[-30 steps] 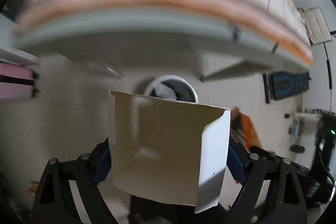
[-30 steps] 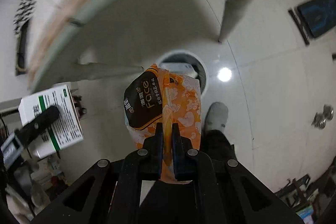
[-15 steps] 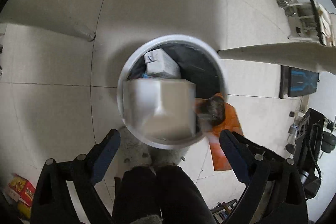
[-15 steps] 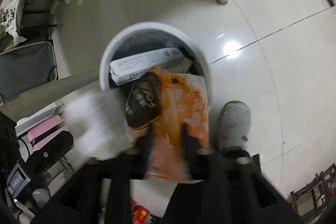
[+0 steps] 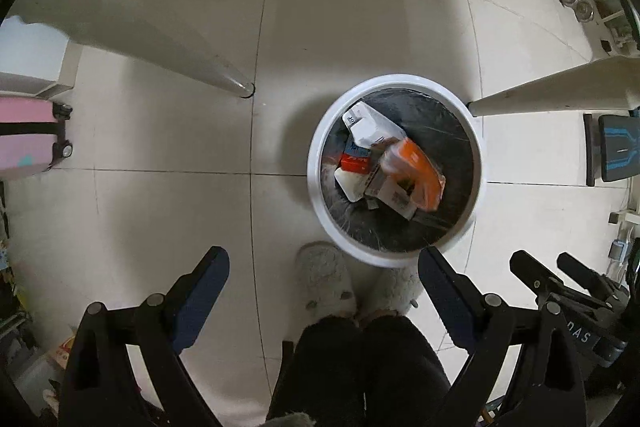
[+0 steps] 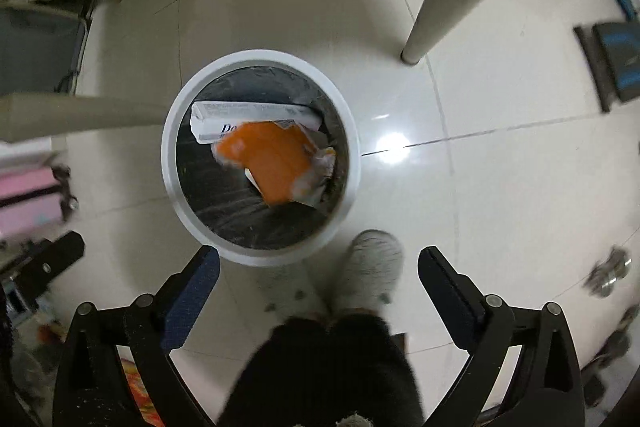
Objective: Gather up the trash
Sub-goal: 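Carry the cardboard and orange wrapper to the bin and release both, then move both tools back up over the table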
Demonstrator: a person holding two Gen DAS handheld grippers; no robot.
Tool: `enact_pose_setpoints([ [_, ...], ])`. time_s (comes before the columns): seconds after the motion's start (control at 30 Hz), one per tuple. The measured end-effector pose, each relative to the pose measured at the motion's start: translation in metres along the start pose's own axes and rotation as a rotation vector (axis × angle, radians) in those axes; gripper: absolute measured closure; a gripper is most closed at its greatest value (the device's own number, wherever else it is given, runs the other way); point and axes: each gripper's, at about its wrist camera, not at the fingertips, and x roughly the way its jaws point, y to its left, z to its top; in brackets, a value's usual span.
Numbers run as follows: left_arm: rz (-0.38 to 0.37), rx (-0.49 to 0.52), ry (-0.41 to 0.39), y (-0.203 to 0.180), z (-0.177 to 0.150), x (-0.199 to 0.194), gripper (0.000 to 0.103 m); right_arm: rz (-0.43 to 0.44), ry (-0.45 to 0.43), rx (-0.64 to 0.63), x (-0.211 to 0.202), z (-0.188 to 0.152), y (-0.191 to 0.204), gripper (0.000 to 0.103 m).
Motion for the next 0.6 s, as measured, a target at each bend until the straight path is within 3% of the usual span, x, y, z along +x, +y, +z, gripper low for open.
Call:
enact_pose_setpoints([
  [0.27,-0.004,-0.006,-0.039,0.0,-0.019,-0.07,0.006,-0.065,-0.073,-0.06,-0.084,-0.012,0.016,0.003],
  [0.6,-0.033,-0.004,-0.093,-0.012,-0.037,-0.168,0.006,-0.063,-0.137,-0.115,-0.215,-0.036,0.034,0.003],
])
